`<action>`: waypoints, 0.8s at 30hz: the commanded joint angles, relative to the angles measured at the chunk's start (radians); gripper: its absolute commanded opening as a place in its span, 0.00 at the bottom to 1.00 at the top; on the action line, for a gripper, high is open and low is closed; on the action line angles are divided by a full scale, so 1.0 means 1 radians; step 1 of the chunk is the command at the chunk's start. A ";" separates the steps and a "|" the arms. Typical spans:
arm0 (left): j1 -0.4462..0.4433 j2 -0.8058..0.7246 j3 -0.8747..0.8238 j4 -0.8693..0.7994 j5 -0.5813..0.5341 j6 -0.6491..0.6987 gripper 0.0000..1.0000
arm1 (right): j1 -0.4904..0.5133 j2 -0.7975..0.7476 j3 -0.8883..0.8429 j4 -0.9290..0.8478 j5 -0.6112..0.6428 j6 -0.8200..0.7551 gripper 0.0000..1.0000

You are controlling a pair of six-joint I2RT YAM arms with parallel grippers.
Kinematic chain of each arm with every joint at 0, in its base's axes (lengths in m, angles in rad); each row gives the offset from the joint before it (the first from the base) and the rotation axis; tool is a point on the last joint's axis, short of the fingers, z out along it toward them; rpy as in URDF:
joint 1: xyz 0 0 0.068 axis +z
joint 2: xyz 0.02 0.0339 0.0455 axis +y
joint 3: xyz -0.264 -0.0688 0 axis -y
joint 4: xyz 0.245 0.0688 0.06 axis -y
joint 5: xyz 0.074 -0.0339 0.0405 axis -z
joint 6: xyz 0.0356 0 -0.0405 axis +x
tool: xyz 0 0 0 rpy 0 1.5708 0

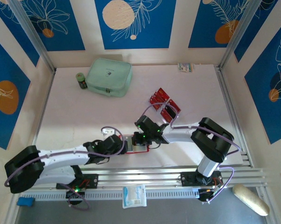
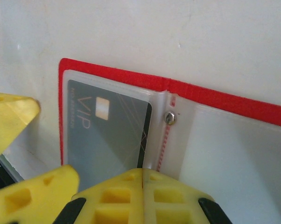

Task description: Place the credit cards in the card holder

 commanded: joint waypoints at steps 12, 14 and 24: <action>0.116 -0.023 -0.032 -0.217 0.023 -0.019 1.00 | 0.009 0.019 0.010 -0.003 -0.017 0.005 0.02; 0.115 -0.003 -0.030 -0.198 0.031 -0.015 1.00 | 0.010 0.020 0.009 0.003 -0.019 0.013 0.02; 0.115 0.056 -0.020 -0.147 0.053 0.012 1.00 | 0.022 0.024 -0.001 0.061 -0.045 0.069 0.01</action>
